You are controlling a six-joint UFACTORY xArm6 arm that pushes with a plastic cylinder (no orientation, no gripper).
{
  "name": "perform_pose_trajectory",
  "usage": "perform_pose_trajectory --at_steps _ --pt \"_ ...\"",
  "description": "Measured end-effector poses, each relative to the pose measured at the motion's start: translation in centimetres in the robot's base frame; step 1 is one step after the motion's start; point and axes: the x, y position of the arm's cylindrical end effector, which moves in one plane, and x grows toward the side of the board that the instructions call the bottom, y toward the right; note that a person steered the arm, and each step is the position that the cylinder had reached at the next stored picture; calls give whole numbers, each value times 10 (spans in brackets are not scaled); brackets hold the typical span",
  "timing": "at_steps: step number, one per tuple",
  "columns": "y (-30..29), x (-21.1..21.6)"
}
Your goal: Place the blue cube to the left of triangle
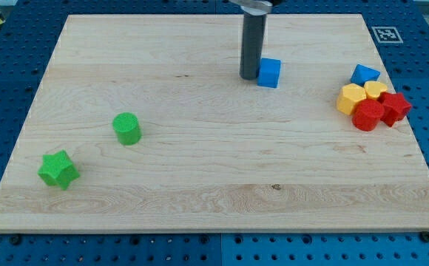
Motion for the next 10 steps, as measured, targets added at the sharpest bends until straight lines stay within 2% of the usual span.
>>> perform_pose_trajectory --at_steps 3,5,7,8,10 --pt "48 8" --pt "34 -22" --pt "65 5" --pt "64 6" --pt "105 8"
